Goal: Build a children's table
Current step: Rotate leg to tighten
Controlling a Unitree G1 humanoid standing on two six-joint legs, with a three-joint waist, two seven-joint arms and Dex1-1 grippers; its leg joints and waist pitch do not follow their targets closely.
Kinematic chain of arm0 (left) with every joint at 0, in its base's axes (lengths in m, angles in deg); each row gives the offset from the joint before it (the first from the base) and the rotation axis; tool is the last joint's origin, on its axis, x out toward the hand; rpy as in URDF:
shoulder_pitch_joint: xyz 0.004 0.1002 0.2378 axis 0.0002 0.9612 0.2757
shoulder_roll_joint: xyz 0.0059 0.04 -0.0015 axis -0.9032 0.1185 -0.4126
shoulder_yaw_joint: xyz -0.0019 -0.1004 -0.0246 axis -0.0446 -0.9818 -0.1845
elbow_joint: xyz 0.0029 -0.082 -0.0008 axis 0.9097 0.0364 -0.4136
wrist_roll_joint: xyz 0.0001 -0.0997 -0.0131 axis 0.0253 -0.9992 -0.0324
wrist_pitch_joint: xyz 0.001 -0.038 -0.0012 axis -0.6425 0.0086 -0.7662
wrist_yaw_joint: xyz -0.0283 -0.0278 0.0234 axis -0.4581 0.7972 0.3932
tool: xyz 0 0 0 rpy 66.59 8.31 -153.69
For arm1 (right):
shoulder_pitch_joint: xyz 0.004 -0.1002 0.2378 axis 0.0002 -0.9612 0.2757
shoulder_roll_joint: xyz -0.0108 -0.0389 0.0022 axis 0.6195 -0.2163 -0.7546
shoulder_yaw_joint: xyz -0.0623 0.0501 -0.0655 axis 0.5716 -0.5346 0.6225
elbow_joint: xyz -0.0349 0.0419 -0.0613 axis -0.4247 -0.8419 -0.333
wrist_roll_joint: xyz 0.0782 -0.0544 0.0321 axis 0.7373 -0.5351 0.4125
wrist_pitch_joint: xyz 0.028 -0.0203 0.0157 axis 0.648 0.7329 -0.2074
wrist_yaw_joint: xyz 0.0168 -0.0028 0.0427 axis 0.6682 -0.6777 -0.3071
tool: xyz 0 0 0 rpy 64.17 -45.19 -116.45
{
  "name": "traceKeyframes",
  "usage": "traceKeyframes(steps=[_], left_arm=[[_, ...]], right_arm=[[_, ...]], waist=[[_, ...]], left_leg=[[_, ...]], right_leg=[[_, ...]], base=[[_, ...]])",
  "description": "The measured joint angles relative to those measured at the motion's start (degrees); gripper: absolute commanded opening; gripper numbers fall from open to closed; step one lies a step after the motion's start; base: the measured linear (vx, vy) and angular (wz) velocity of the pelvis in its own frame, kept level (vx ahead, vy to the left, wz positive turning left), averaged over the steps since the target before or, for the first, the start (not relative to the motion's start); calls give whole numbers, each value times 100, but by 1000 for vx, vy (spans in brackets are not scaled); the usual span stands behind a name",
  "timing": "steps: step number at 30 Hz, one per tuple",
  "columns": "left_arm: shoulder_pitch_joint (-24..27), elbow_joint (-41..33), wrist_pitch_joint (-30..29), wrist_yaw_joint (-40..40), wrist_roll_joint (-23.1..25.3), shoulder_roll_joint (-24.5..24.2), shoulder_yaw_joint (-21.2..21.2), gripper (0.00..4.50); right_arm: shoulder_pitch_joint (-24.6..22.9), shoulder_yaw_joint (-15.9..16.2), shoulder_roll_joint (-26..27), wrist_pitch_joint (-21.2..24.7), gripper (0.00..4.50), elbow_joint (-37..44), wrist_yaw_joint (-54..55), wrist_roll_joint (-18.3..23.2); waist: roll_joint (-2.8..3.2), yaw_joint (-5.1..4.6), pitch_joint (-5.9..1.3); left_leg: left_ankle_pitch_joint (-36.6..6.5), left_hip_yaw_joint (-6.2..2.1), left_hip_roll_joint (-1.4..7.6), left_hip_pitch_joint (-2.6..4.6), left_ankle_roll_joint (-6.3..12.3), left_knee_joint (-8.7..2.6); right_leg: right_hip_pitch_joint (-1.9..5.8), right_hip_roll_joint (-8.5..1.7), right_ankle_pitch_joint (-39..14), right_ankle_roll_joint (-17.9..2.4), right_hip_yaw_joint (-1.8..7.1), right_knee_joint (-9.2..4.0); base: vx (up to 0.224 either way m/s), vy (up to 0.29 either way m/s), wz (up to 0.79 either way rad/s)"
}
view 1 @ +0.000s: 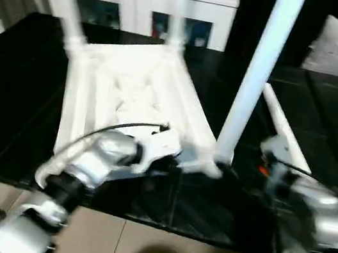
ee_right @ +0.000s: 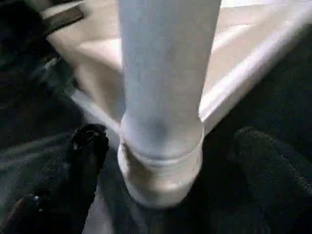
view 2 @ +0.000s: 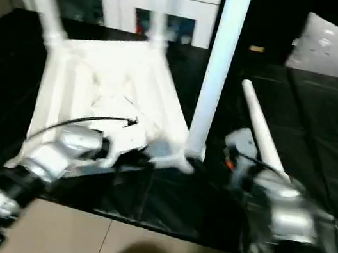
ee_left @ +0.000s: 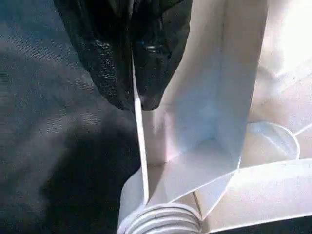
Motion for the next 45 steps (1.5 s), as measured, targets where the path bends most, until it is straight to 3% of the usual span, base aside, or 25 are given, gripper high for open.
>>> traceKeyframes(steps=[11, 29, 36, 40, 42, 45], left_arm=[[-124, 184, 579, -887, -75, -223, 193, 0], [-225, 478, 903, -1205, -114, -244, 218, 0], [-158, 364, 493, -1122, -173, -134, 75, 0], [-74, 173, -329, -552, -141, 59, -130, 0], [-67, 68, -1126, 204, -45, 452, -332, 0], [-68, 36, -1648, 922, -50, 918, -471, 0]], right_arm=[[99, 451, -11, -297, 447, -64, -911, 4], [109, 450, 52, -281, 281, -317, -1170, 133], [-145, 298, 230, 252, 259, -61, -914, 343], [-126, 77, 527, 940, 257, 69, -9, 334], [-19, -231, 962, 1221, 256, 36, 1167, 148], [130, -494, 1322, 1436, 256, -53, 2275, 38]], waist=[[-62, 214, 29], [-79, 297, 28], [-86, 304, 23], [-88, 226, 23], [-88, 60, 24], [-69, -144, 22]], left_leg=[[1, 4, 2, 8, -1, 23], [2, 6, 4, 20, -4, 30], [2, 8, 4, 24, -5, 31], [16, 10, 4, 64, -31, 31], [14, 12, -1, 86, -75, 32], [15, 0, 18, 72, -73, 25]], right_leg=[[0, -5, -2, -3, 7, 34], [0, -7, -20, -6, 10, 66], [5, -8, -21, -7, 10, 67], [36, -8, -19, -10, 12, 65], [54, -8, -20, -8, 5, 49], [78, -6, -18, -4, -60, -48]], base=[[0, 0, 0], [0, 0, 0], [0, 0, 0], [0, 0, 0], [-25, 4, -3], [-17, 2, -2]])
